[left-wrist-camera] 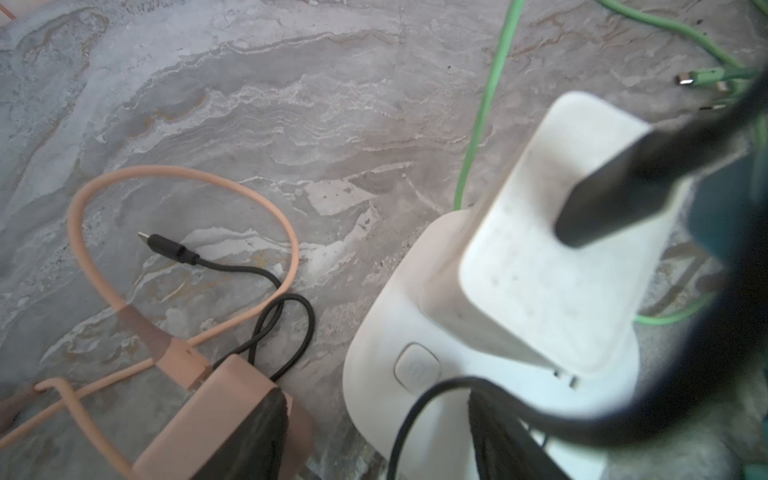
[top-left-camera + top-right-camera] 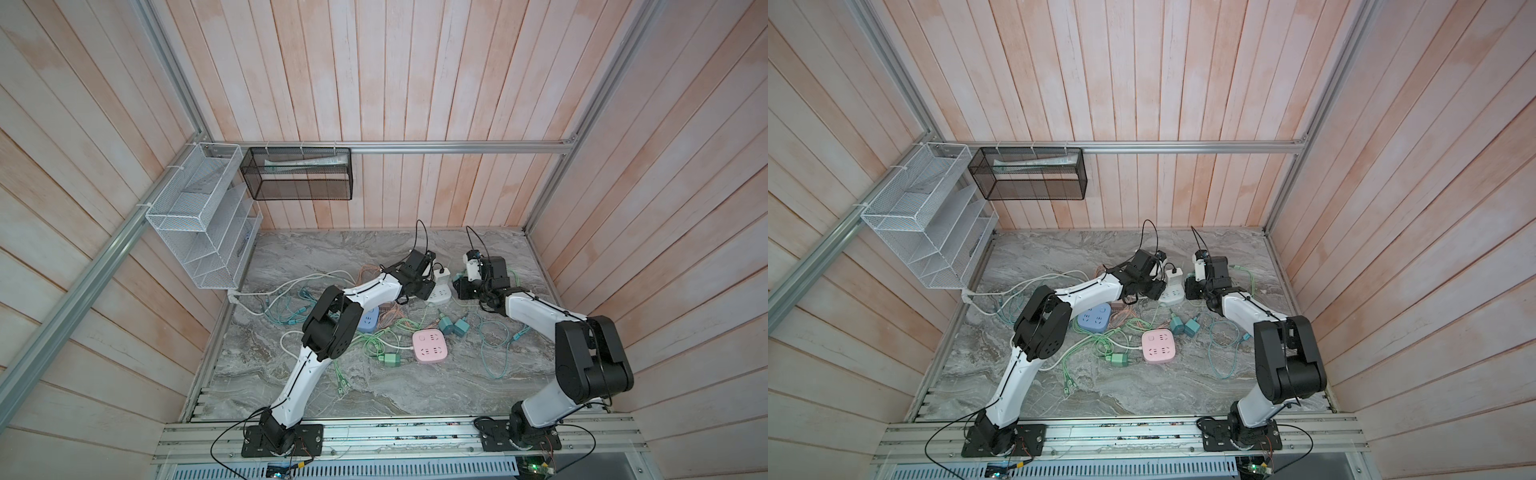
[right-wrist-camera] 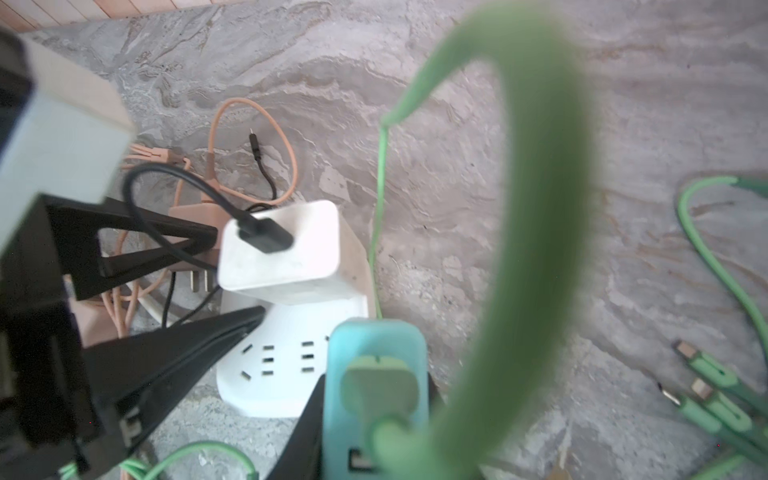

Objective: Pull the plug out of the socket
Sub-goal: 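Pull the teal charger up out of the white strip with the right gripper, then lower the teal charger onto the table and open the right gripper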

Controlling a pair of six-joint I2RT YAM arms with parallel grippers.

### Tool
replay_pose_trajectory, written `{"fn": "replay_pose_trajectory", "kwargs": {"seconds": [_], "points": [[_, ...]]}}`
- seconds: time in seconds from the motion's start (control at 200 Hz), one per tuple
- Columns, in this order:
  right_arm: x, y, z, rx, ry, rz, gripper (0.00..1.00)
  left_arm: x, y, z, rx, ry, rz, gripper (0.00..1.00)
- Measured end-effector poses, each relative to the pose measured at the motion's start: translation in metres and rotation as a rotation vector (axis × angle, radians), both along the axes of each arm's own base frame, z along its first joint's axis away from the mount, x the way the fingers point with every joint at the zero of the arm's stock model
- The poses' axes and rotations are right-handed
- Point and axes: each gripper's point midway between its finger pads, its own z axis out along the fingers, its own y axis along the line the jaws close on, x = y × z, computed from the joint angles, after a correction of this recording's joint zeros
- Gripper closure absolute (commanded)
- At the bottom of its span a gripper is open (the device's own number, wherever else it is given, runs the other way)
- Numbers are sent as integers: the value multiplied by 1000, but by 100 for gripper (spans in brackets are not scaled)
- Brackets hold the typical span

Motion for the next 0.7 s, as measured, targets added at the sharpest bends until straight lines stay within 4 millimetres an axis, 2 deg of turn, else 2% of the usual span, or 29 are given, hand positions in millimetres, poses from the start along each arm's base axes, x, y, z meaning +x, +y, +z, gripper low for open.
{"fn": "replay_pose_trajectory", "kwargs": {"seconds": [0.13,0.35,0.425,0.7], "points": [[-8,-14,-12,52,46,-32,100,0,0,0,-8,0,1,29],[-10,-8,-9,144,56,-2,95,-3,1,1,-13,-1,-2,27],[-8,-10,-10,168,61,-8,90,-4,1,1,-12,2,-3,27],[-11,-18,-26,219,119,-27,83,-5,2,1,-14,4,-5,27]]}}
